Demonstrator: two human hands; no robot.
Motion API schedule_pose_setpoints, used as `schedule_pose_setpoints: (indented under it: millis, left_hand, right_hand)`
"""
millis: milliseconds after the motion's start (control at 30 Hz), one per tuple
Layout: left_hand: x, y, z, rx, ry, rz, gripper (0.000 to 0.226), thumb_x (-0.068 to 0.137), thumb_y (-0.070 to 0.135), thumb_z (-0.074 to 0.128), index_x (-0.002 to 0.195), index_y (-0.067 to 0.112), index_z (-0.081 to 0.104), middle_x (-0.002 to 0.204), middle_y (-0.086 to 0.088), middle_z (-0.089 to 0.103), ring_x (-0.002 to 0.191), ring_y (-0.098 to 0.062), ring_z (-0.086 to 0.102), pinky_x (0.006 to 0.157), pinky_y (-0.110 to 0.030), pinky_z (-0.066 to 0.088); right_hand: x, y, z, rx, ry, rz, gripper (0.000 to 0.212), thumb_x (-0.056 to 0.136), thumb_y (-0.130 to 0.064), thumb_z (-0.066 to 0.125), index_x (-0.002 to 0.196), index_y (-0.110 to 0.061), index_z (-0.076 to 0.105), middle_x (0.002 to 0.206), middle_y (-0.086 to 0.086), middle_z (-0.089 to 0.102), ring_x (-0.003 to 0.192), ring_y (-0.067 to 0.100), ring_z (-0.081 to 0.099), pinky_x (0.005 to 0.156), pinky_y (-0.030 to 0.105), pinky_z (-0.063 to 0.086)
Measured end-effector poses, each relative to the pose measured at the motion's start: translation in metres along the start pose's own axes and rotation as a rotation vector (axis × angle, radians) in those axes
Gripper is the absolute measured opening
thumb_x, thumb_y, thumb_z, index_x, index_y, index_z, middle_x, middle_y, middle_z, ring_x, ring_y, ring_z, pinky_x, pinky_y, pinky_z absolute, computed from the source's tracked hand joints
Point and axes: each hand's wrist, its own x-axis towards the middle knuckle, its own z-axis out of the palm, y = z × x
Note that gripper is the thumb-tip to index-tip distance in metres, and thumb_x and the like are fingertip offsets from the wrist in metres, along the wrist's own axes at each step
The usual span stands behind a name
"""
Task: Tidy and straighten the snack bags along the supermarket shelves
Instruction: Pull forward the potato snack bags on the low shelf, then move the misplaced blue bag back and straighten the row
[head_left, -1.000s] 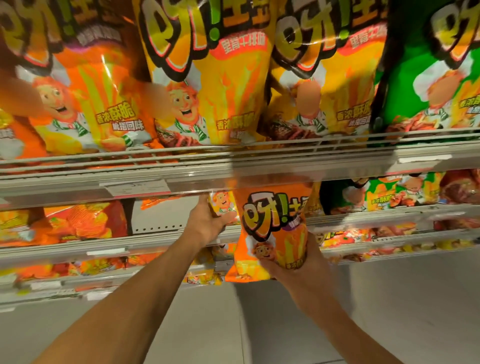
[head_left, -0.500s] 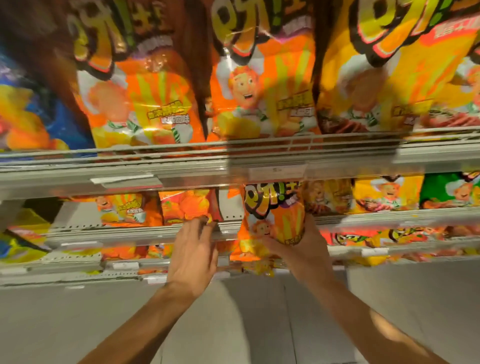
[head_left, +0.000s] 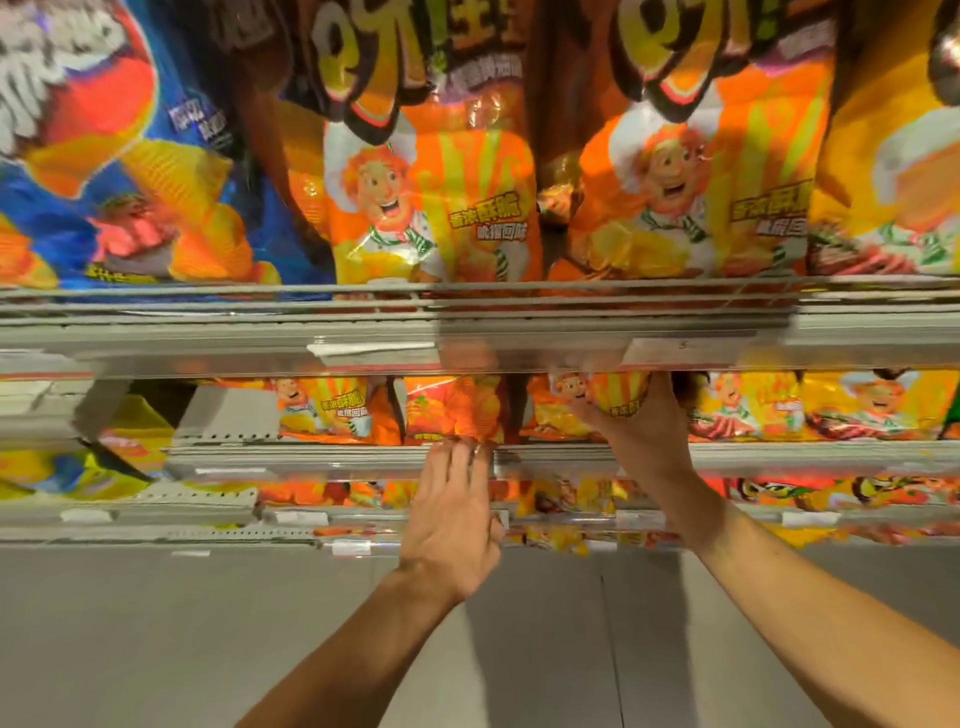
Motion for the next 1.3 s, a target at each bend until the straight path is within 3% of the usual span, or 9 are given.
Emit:
schedule_pose_setpoints:
  millis: [167,333,567,833,967,1033,1100,1200,1300]
  left_hand:
    - [0.0,0.0,0.003,-0.035,0.018,-0.001,0.078,0.088,0.044,0.049,0.152,0.01,0.019,0.144,-0.007,0.027,0.134,-0.027,0.021,0.12,-0.038,0.018]
    - [-0.001,0.002,0.004,-0.061,0.023,-0.007,0.081,0.087,0.043,0.052,0.153,0.011,0.018,0.142,-0.006,0.028,0.135,-0.027,0.02,0.12,-0.039,0.02]
    - [0.0,0.001,0.006,-0.092,0.043,-0.014,0.082,0.082,0.041,0.059,0.151,0.012,0.023,0.137,-0.004,0.032,0.13,-0.023,0.024,0.117,-0.036,0.026]
    - [0.0,-0.001,0.008,-0.132,0.034,-0.02,0.086,0.081,0.045,0.059,0.152,0.014,0.021,0.139,-0.002,0.03,0.131,-0.022,0.024,0.117,-0.037,0.029]
    - [-0.001,-0.003,0.01,-0.125,0.065,0.01,0.082,0.08,0.044,0.056,0.149,0.012,0.028,0.137,-0.003,0.031,0.13,-0.024,0.025,0.116,-0.036,0.029]
    - [-0.002,-0.007,0.013,-0.18,0.092,0.029,0.071,0.08,0.043,0.057,0.141,0.014,0.037,0.133,-0.002,0.032,0.129,-0.023,0.027,0.115,-0.036,0.031]
    - [-0.005,-0.014,0.015,-0.388,0.15,0.046,0.064,0.081,0.039,0.058,0.139,0.02,0.039,0.131,0.001,0.034,0.127,-0.019,0.032,0.111,-0.033,0.037]
    - [-0.009,-0.035,0.014,-0.644,0.318,0.102,0.054,0.083,0.023,0.056,0.136,0.021,0.047,0.133,0.003,0.044,0.123,-0.015,0.046,0.1,-0.029,0.048]
    - [-0.012,-0.067,0.007,-0.686,0.486,0.215,0.04,0.086,0.016,0.053,0.126,0.019,0.056,0.129,0.005,0.052,0.118,-0.015,0.053,0.095,-0.026,0.048]
  right_hand:
    - [-0.001,0.0,0.001,-0.006,-0.013,0.013,0.096,0.072,-0.047,0.088,0.148,-0.015,0.037,0.134,0.009,0.064,0.126,0.034,0.059,0.108,0.052,0.047]
    - [0.003,0.001,0.007,-0.019,-0.073,0.018,0.092,0.075,-0.048,0.086,0.147,-0.015,0.038,0.134,0.008,0.064,0.125,0.031,0.06,0.105,0.042,0.047]
    - [0.003,0.012,0.004,-0.215,-0.132,0.005,0.097,0.072,-0.058,0.084,0.144,-0.015,0.035,0.13,0.01,0.065,0.115,0.037,0.065,0.091,0.045,0.054]
    - [-0.007,0.016,0.002,-0.176,-0.114,-0.015,0.092,0.076,-0.054,0.082,0.141,-0.008,0.037,0.133,0.016,0.06,0.121,0.04,0.06,0.095,0.047,0.053]
    - [-0.03,0.016,-0.006,-0.166,0.081,-0.133,0.077,0.087,-0.042,0.077,0.144,-0.002,0.045,0.141,0.018,0.051,0.131,0.034,0.045,0.108,0.046,0.042]
    - [-0.049,0.014,-0.004,-0.139,0.293,-0.245,0.05,0.093,-0.034,0.07,0.126,0.001,0.058,0.127,0.021,0.056,0.116,0.032,0.048,0.098,0.026,0.039]
    - [-0.068,0.005,0.004,-0.059,0.375,-0.324,0.032,0.093,-0.032,0.061,0.11,-0.005,0.063,0.11,0.015,0.059,0.101,0.028,0.051,0.085,0.016,0.034]
    - [-0.087,-0.017,0.033,0.051,0.229,-0.337,0.02,0.099,-0.028,0.063,0.113,-0.015,0.061,0.112,0.006,0.061,0.105,0.028,0.061,0.092,0.034,0.05]
    - [-0.088,-0.039,0.068,0.07,0.109,-0.259,0.045,0.094,-0.03,0.069,0.133,-0.01,0.058,0.133,0.007,0.058,0.126,0.026,0.057,0.103,0.048,0.05]
